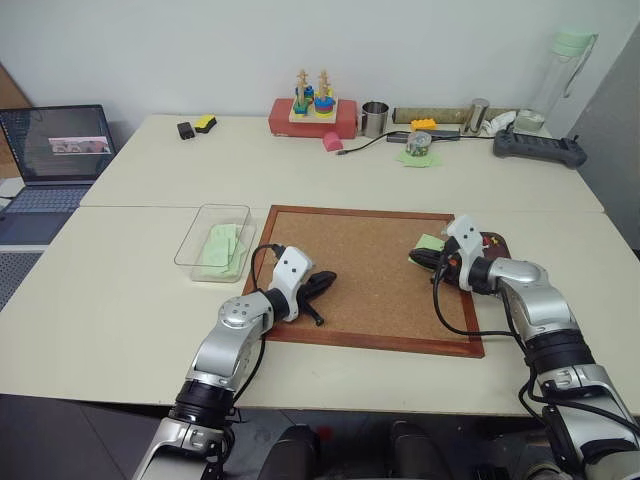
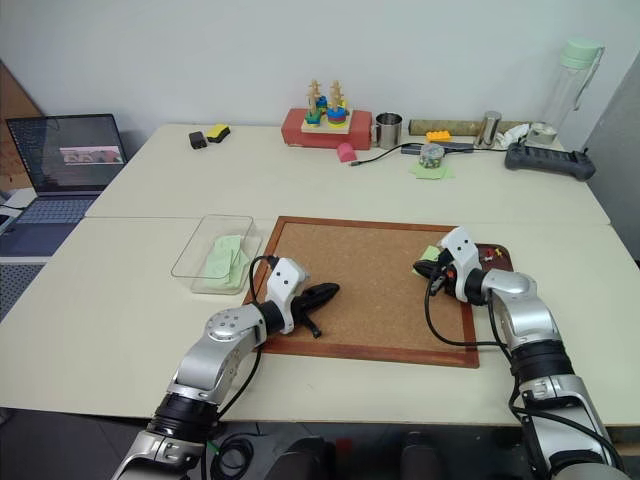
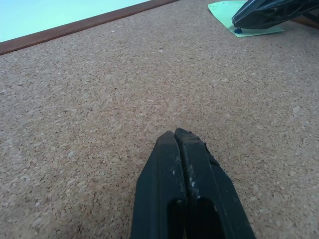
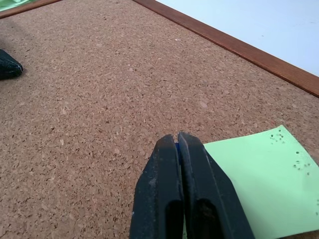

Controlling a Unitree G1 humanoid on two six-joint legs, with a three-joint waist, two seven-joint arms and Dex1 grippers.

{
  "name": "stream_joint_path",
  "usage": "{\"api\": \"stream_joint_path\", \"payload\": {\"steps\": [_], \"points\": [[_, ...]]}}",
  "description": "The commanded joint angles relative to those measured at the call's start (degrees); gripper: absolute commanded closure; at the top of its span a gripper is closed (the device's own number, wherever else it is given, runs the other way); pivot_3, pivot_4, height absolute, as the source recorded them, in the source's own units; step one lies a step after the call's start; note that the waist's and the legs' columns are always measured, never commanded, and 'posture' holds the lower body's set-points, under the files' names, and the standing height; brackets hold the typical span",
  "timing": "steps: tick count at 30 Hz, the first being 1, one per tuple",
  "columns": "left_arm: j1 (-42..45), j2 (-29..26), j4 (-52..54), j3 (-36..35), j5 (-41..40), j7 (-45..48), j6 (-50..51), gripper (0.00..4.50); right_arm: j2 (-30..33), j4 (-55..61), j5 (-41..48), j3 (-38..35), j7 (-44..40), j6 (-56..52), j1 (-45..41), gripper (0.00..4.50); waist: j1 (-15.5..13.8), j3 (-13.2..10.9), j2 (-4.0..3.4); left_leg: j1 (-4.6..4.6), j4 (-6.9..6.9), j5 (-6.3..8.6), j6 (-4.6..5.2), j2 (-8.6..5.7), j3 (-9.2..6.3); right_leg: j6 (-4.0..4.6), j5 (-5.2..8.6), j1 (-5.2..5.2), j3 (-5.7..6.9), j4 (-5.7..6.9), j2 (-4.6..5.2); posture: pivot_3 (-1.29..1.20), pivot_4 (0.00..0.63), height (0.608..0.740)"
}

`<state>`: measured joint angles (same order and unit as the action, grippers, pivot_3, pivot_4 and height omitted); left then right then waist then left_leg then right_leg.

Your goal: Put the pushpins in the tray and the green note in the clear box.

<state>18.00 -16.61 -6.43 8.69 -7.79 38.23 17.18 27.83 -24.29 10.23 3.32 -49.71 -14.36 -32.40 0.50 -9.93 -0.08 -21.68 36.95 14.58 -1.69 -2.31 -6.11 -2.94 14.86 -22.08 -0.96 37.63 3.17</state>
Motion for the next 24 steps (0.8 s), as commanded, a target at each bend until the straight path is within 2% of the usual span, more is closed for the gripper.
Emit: {"api": "stream_joint_path", "payload": {"steps": [1, 16, 20, 22, 23, 24], "points": [[-2.33, -0.06, -2.81, 2.67, 1.29, 0.54, 2.52, 4.50, -0.13, 1.13, 0.21, -0.96, -0.29, 2.43, -1.28, 4.47, 0.00, 0.00, 0.00, 0.00, 0.00, 0.00, 0.00, 0.00, 0.00, 0.00, 0.00, 0.00, 0.00, 0.00, 0.00, 0.00, 0.150, 0.740], [-1.91, 0.58, -3.51, 2.45, 0.99, 0.31, 2.27, 4.50, 3.83, 17.10, 5.41, -2.10, -5.47, -3.24, -0.46, 4.47, -0.06, 0.00, 0.00, -0.05, 0.00, 0.00, 0.00, 0.02, -0.05, -0.01, 0.00, -0.03, 0.01, -0.02, 0.01, 0.00, 0.150, 0.740], [-0.43, 0.92, -1.25, 0.46, -1.63, 1.13, 3.56, 4.50, 6.18, 20.94, 1.68, 0.46, -6.53, 1.37, 0.54, 4.47, -0.10, 0.00, 0.00, -0.04, 0.00, 0.00, 0.00, 0.01, -0.03, -0.01, 0.01, -0.03, 0.01, -0.03, 0.01, 0.00, 0.150, 0.740], [1.24, 0.64, 2.66, -2.42, -5.68, 2.01, 6.99, 4.50, 7.86, 22.28, -1.52, 2.49, -7.00, 5.88, 1.27, 4.47, -0.09, -0.01, 0.01, -0.05, 0.00, 0.00, 0.00, 0.01, -0.04, -0.02, 0.01, -0.04, 0.02, -0.03, 0.01, 0.00, 0.150, 0.740], [2.08, 0.12, 4.89, -3.73, -8.12, 3.02, 9.03, 4.12, 8.42, 22.62, -3.01, 3.24, -7.00, 8.16, 1.60, 4.50, -0.10, -0.03, 0.04, -0.06, 0.01, 0.00, 0.00, 0.01, -0.04, -0.27, 0.16, -0.04, 0.03, -0.03, 0.01, 0.00, 0.150, 0.740], [2.91, -0.53, 7.15, -4.91, -10.68, 4.21, 11.36, 4.08, 8.83, 22.89, -4.30, 3.86, -6.87, 10.41, 1.90, 4.50, -0.06, -0.08, 0.12, -0.12, 0.01, 0.00, 0.00, 0.02, -0.06, -0.28, 0.17, -0.09, 0.04, -0.03, 0.01, 0.00, 0.150, 0.740]]}}
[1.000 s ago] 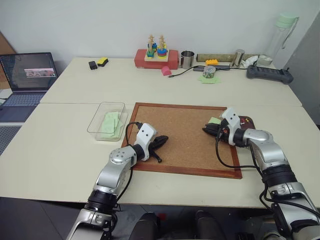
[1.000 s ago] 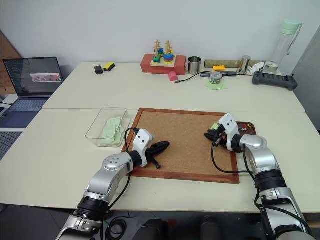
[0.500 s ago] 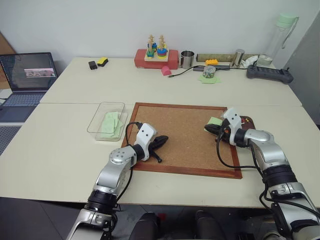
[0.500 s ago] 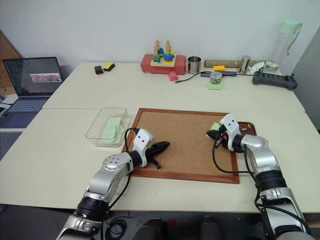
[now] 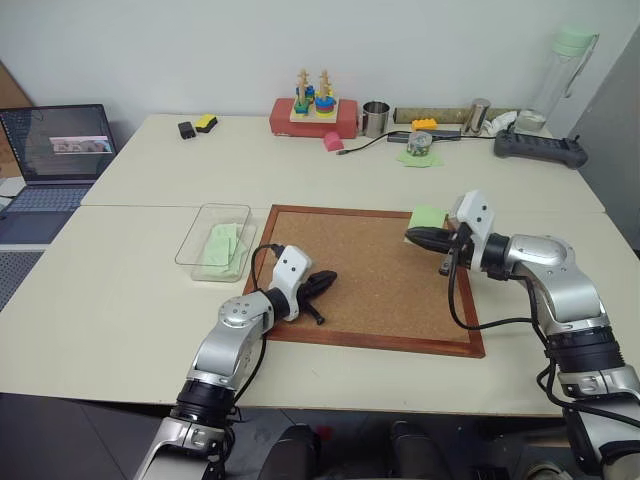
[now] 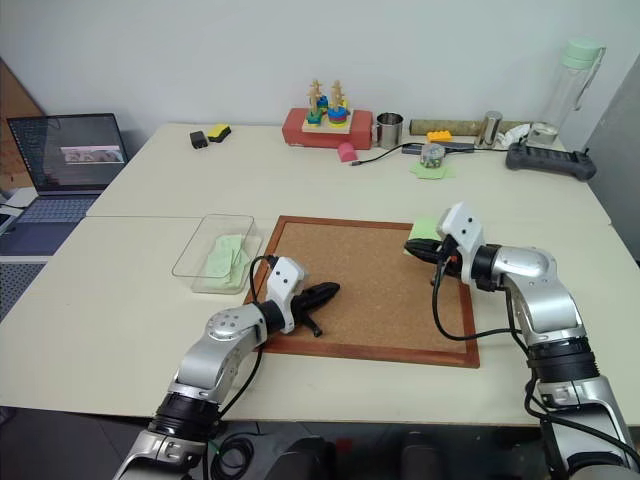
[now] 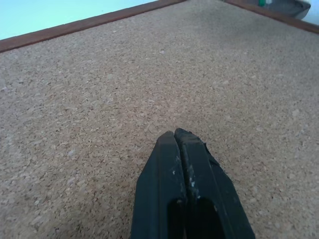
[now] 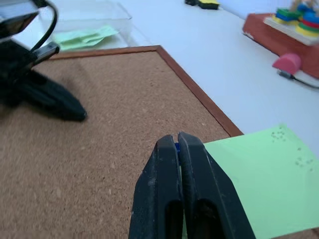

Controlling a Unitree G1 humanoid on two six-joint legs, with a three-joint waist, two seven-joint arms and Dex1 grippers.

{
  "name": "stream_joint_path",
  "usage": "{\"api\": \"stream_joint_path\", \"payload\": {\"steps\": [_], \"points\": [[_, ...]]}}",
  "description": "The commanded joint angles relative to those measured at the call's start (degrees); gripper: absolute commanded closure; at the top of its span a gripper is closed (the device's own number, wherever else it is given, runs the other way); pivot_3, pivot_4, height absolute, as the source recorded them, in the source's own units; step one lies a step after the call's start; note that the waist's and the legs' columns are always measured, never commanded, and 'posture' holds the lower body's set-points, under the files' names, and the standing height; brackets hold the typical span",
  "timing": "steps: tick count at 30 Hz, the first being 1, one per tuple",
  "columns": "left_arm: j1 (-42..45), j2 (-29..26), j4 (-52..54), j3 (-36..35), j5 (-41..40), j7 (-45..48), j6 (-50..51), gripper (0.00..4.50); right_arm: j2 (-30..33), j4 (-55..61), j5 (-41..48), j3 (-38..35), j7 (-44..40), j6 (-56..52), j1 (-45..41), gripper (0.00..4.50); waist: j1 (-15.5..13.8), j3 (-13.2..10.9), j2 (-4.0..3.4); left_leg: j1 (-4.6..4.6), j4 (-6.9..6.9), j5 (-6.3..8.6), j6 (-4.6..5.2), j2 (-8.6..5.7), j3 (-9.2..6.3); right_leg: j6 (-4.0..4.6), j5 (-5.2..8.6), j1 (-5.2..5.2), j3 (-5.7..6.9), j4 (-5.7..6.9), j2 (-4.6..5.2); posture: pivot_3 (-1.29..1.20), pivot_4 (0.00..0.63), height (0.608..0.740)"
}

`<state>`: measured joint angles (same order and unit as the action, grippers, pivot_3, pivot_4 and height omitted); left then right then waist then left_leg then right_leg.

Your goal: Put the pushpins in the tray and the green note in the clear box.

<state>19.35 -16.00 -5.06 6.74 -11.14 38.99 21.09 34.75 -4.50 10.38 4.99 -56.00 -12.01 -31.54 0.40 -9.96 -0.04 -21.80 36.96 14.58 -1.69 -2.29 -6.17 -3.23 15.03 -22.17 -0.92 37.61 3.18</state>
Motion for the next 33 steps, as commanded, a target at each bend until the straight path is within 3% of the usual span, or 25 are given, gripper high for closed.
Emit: {"api": "stream_joint_path", "payload": {"steps": [1, 9, 16, 25, 33], "points": [[2.04, -1.61, 7.18, -3.59, -8.89, 4.21, 9.08, 3.85, 2.11, 3.16, -5.13, 2.52, -0.42, 9.46, 1.20, 4.50, 0.15, -0.13, 0.21, -0.03, 0.00, 0.00, 0.00, -0.01, 0.01, -0.01, 0.01, -0.04, 0.02, 0.00, -0.01, 0.00, 0.150, 0.740], [7.63, -4.74, 17.33, -11.90, -29.42, 7.37, 27.94, 2.40, 2.40, 2.35, -13.34, 6.41, 1.77, 27.71, 1.02, 4.50, 1.15, -0.57, 0.70, -0.14, -0.03, 0.00, -0.05, 0.04, 0.00, 0.24, -0.14, -0.14, -0.01, -0.04, 0.01, 0.00, 0.150, 0.740], [10.06, -3.00, 15.38, -10.66, -29.84, 4.91, 27.85, 0.97, 1.71, 4.72, -16.31, 9.61, 1.60, 37.29, 0.37, 4.50, 1.18, -0.69, 0.90, -0.14, -0.03, -0.12, -0.27, 0.06, -0.04, 0.26, -0.15, -0.14, 0.01, -0.06, 0.00, 0.00, 0.150, 0.740], [11.79, -1.35, 11.47, -5.63, -25.43, 5.99, 22.44, 0.97, 0.97, 5.97, -16.29, 11.60, 0.95, 40.01, -0.92, 4.50, 1.11, -0.71, 0.93, -0.14, -0.03, -0.16, -0.33, 0.05, -0.03, 0.27, -0.16, -0.14, -0.02, -0.07, 0.00, 0.00, 0.150, 0.740], [11.80, 0.03, 10.34, -4.55, -24.91, 5.65, 21.05, 2.29, 0.03, 6.85, -15.40, 12.33, 0.87, 38.97, -1.05, 4.50, 1.12, -0.71, 0.93, -0.14, -0.03, -0.15, -0.32, 0.05, -0.03, 0.27, -0.16, -0.14, -0.03, -0.07, 0.00, 0.00, 0.150, 0.740]]}}
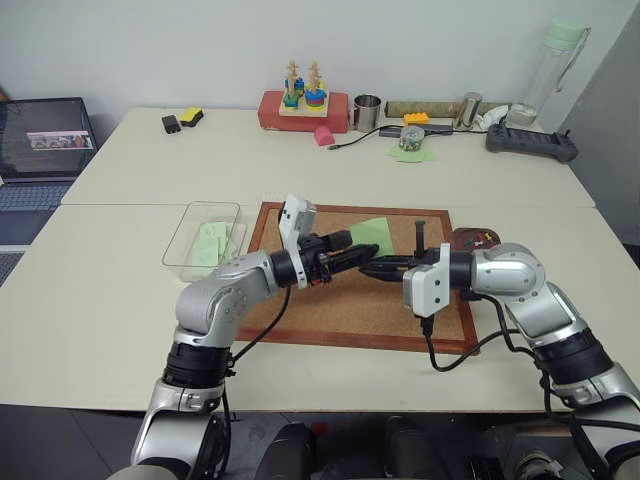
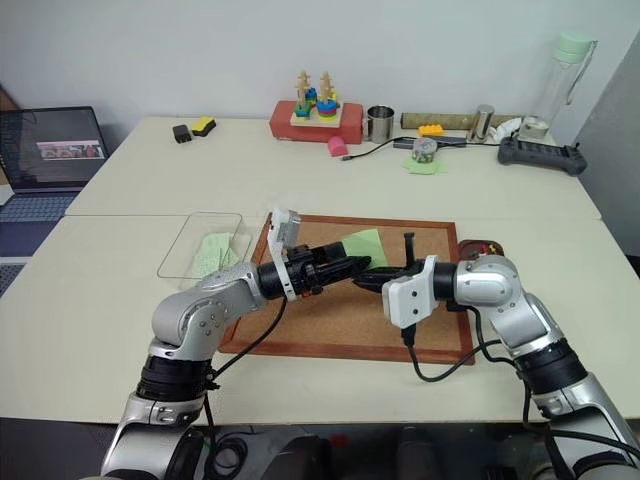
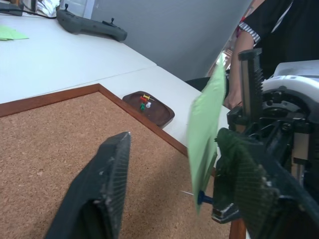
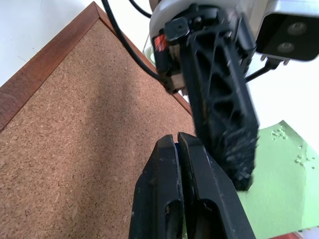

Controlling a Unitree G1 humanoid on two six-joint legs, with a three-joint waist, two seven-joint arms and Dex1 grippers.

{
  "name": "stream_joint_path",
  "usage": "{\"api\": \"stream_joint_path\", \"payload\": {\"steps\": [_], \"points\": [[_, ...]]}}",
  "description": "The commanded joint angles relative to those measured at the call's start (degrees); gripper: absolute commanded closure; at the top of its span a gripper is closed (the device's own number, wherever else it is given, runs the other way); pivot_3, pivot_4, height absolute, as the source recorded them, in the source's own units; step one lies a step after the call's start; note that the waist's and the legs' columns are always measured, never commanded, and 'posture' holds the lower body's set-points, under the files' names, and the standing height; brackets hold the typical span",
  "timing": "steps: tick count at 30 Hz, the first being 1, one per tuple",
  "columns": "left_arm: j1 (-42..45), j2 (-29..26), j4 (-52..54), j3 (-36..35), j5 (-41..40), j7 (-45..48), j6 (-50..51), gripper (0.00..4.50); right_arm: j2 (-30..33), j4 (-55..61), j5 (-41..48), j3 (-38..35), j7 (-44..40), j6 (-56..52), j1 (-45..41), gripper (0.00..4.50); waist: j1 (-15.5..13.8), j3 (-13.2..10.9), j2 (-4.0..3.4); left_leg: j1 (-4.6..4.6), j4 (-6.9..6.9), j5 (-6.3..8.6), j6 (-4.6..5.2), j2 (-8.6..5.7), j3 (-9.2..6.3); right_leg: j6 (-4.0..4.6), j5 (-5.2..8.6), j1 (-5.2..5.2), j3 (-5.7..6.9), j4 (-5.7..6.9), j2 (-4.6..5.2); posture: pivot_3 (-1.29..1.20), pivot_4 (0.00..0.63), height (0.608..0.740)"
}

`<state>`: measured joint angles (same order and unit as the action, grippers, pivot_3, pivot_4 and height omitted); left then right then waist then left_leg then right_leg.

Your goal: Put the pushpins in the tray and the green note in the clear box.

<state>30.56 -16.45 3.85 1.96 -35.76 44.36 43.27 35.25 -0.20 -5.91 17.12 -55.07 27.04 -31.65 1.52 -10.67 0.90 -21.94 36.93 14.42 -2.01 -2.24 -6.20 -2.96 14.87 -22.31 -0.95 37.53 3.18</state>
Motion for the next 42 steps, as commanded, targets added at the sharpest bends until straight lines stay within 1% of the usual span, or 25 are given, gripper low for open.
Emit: {"api": "stream_joint_path", "payload": {"steps": [1, 8, 10, 11, 13, 18, 25, 28, 31, 33, 35, 36, 38, 42], "points": [[0.49, 0.53, 1.56, 0.28, -0.33, 0.33, -1.10, 2.47, -0.66, 2.64, 0.87, 0.21, 0.01, -0.22, -0.94, 4.50, 0.00, 0.00, 0.00, 0.00, 0.00, 0.00, 0.00, 0.00, 0.00, 0.00, 0.00, 0.00, 0.00, 0.00, 0.00, 0.00, 0.150, 0.740], [0.28, 1.04, 1.62, 1.37, 0.57, 0.08, -1.36, 3.70, -1.43, 2.45, 0.48, 0.28, 0.21, -0.49, -1.20, 4.50, 0.00, 0.00, 0.00, 0.00, 0.01, 0.00, 0.01, -0.01, 0.00, 0.00, 0.00, 0.00, 0.00, 0.00, 0.00, 0.00, 0.150, 0.740], [0.18, 1.11, 1.51, 1.63, 0.77, 0.10, -1.50, 3.97, -1.57, 2.17, 0.35, 0.30, 0.27, -0.37, -1.33, 4.50, 0.00, 0.00, 0.00, 0.00, 0.01, 0.01, 0.01, -0.01, 0.00, 0.00, 0.00, 0.00, 0.00, 0.00, 0.00, 0.00, 0.150, 0.740], [0.12, 1.16, 1.45, 1.70, 0.87, 0.08, -1.58, 4.23, -1.61, 2.03, 0.30, 0.32, 0.29, -0.29, -1.38, 4.50, 0.00, 0.00, 0.00, 0.00, 0.00, 0.01, 0.02, -0.01, 0.00, 0.00, 0.00, 0.00, 0.00, 0.01, 0.00, 0.00, 0.150, 0.740], [-0.13, 1.27, 1.27, 1.94, 1.46, -0.25, -2.08, 4.46, -1.69, 1.90, 0.27, 0.29, 0.35, -0.14, -1.46, 4.50, 0.00, 0.00, 0.00, 0.00, 0.01, 0.01, 0.02, -0.01, 0.00, 0.00, 0.00, 0.00, 0.00, 0.01, 0.00, 0.00, 0.150, 0.740], [-0.07, 1.83, -1.78, 2.92, 5.69, -3.20, -5.58, 4.46, -1.94, 2.09, 0.80, -0.01, 0.62, -0.33, -1.44, 4.50, -0.01, 0.00, 0.00, 0.01, 0.01, 0.01, 0.02, -0.01, 0.00, 0.00, 0.00, 0.00, -0.01, 0.01, 0.00, 0.00, 0.150, 0.740], [-0.08, 3.13, -6.71, 2.24, 8.53, -4.69, -9.01, 4.46, -1.67, 3.87, 2.03, -1.35, 0.99, -2.00, -1.11, 4.50, -0.02, 0.00, 0.00, 0.01, 0.01, 0.02, 0.03, -0.02, 0.00, 0.00, 0.00, 0.00, -0.01, 0.02, 0.00, 0.00, 0.150, 0.740], [-0.11, 3.43, -7.97, 2.10, 9.34, -5.16, -10.01, 4.46, -1.09, 5.56, 3.57, -3.29, 1.53, -4.87, -0.30, 4.50, -0.03, 0.00, 0.00, 0.01, 0.01, 0.02, 0.03, -0.01, 0.00, 0.00, 0.00, 0.00, 0.00, 0.02, 0.00, 0.00, 0.150, 0.740], [-0.18, 3.51, -8.42, 2.02, 10.00, -5.44, -10.78, 4.46, 0.45, 7.31, 6.05, -7.04, 2.41, -11.19, 1.74, 4.50, -0.07, 0.00, 0.00, 0.00, 0.01, 0.02, 0.04, -0.02, -0.01, 0.00, 0.00, 0.00, 0.00, 0.02, 0.00, 0.00, 0.150, 0.740], [-0.58, 3.25, -7.40, 1.82, 10.19, -5.55, -10.91, 4.46, 2.13, 7.10, 7.53, -11.18, 3.99, -17.78, 3.85, 4.50, -0.16, 0.00, 0.00, -0.01, 0.01, 0.02, 0.04, -0.02, -0.03, 0.00, 0.00, 0.01, 0.01, 0.02, 0.01, 0.00, 0.150, 0.740], [-0.93, 2.95, -6.38, 1.77, 10.33, -5.57, -11.02, 4.46, 3.20, 7.03, 8.46, -13.77, 5.27, -23.60, 5.26, 4.50, -0.53, 0.00, 0.00, -0.01, 0.01, 0.04, 0.07, -0.03, -0.03, 0.01, 0.00, 0.02, 0.01, 0.02, 0.02, 0.00, 0.150, 0.740], [-1.28, 2.56, -5.13, 1.86, 10.39, -5.49, -11.04, 4.46, 3.90, 5.73, 8.23, -15.74, 6.92, -27.75, 6.18, 4.50, -0.59, 0.00, 0.00, -0.01, 0.03, 0.08, 0.14, -0.03, -0.02, 0.01, -0.01, 0.02, 0.01, 0.02, 0.03, 0.00, 0.150, 0.740], [-1.95, 1.90, -2.56, 1.90, 10.18, -5.45, -10.66, 4.46, 5.26, 2.28, 6.44, -18.95, 10.79, -32.30, 7.53, 4.50, -0.91, 0.00, 0.00, -0.01, 0.03, 0.10, 0.17, -0.02, -0.02, 0.01, -0.01, 0.02, -0.01, 0.03, 0.03, 0.00, 0.150, 0.740], [-2.45, 1.74, 1.60, 0.95, 8.03, -6.11, -8.01, 4.46, 5.46, -2.10, 6.00, -21.55, 15.35, -39.06, 8.46, 4.50, -1.03, 0.00, 0.00, -0.01, 0.01, 0.11, 0.20, -0.01, 0.02, 0.02, -0.01, -0.01, -0.03, 0.05, 0.03, 0.00, 0.150, 0.740]]}}
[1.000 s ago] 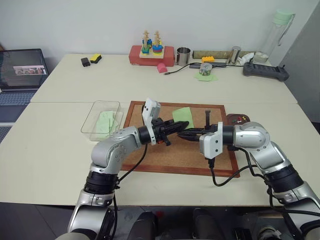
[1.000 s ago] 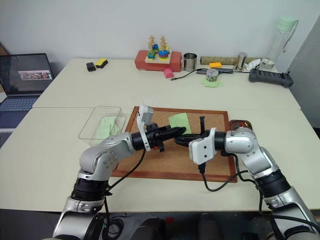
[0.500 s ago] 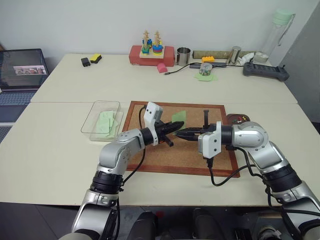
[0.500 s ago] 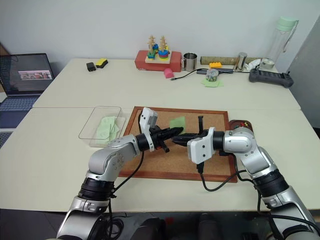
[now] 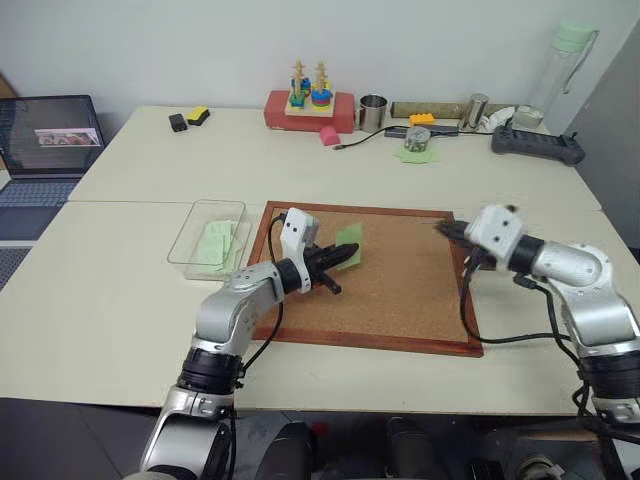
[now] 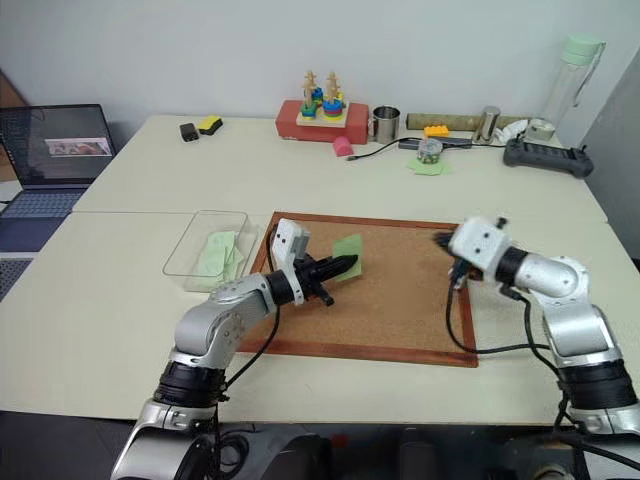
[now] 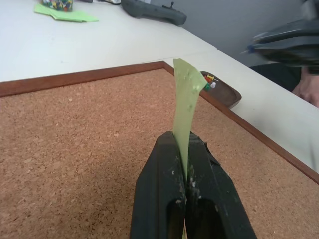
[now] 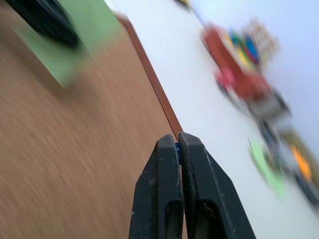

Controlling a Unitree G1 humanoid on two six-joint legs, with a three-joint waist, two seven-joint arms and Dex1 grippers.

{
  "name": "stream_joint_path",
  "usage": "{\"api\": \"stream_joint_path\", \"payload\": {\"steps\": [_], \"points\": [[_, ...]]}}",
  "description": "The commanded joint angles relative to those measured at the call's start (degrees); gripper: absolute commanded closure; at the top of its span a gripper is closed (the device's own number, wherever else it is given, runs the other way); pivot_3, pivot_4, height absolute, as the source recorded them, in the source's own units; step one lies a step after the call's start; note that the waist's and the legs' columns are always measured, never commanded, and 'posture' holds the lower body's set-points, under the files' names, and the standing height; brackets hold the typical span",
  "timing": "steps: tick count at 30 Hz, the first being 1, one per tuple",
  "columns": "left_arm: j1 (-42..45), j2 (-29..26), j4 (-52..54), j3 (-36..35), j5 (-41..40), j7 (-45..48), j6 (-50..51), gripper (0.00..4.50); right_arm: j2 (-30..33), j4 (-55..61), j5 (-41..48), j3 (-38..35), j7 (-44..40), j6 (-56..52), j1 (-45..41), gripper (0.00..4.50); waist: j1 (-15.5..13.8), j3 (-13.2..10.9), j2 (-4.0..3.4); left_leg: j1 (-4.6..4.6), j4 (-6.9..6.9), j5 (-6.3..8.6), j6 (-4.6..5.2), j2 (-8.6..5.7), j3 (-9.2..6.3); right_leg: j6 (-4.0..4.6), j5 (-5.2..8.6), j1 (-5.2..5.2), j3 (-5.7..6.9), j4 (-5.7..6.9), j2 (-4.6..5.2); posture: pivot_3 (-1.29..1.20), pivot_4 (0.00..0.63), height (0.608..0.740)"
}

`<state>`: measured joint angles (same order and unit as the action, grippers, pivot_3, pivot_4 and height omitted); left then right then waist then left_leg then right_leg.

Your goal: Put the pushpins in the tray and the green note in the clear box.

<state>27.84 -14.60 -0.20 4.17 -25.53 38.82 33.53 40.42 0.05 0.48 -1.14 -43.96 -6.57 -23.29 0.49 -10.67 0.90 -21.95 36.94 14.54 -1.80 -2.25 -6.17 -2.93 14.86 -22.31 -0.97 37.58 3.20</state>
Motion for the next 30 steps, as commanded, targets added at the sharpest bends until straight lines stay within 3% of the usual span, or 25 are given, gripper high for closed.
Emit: {"api": "stream_joint_path", "payload": {"steps": [1, 8, 22, 26, 30], "points": [[0.18, -0.24, 6.69, -1.45, -2.72, -0.70, 2.50, 4.46, 0.15, -3.42, -0.51, -3.55, 5.04, -6.59, 0.33, 4.50, 0.03, 0.00, 0.00, 0.01, 0.00, 0.00, 0.00, 0.00, 0.02, 0.00, 0.00, 0.00, -0.01, 0.02, 0.00, 0.00, 0.150, 0.740], [0.09, -1.53, 10.03, -1.41, -3.70, -1.22, 4.57, 4.46, -0.34, -7.39, -1.47, -2.53, 7.54, -11.18, -0.18, 4.50, 0.04, 0.00, 0.00, 0.01, 0.00, 0.00, 0.01, -0.01, 0.07, 0.00, 0.00, 0.00, -0.02, 0.03, -0.01, 0.00, 0.150, 0.740], [1.55, -1.24, 11.63, -3.68, -4.67, -4.37, 4.92, 4.50, 0.30, -5.05, 0.56, -3.49, 6.47, -12.94, -0.94, 1.53, 0.04, 0.00, 0.00, 0.01, 0.01, 0.00, 0.01, -0.02, 0.11, -0.01, 0.01, 0.01, -0.01, 0.03, -0.02, 0.00, 0.150, 0.740], [2.01, -4.04, 16.49, -7.40, -4.45, -7.29, 5.54, 4.50, 2.35, 2.30, 5.68, -3.66, -0.75, -13.29, -2.52, 1.53, 0.16, -0.01, 0.01, 0.00, 0.01, 0.00, 0.01, -0.02, 0.09, -0.01, 0.01, 0.00, -0.01, 0.03, -0.02, 0.00, 0.150, 0.740], [0.36, -9.01, 19.92, -13.02, -3.99, -10.36, 7.20, 4.50, 2.89, 12.84, 16.88, -2.57, -11.01, -16.76, -5.17, 1.53, 1.15, -0.03, 0.00, 0.01, -0.01, 0.01, 0.01, 0.04, 0.03, -0.02, 0.01, 0.00, 0.01, 0.02, -0.05, 0.00, 0.150, 0.740]]}}
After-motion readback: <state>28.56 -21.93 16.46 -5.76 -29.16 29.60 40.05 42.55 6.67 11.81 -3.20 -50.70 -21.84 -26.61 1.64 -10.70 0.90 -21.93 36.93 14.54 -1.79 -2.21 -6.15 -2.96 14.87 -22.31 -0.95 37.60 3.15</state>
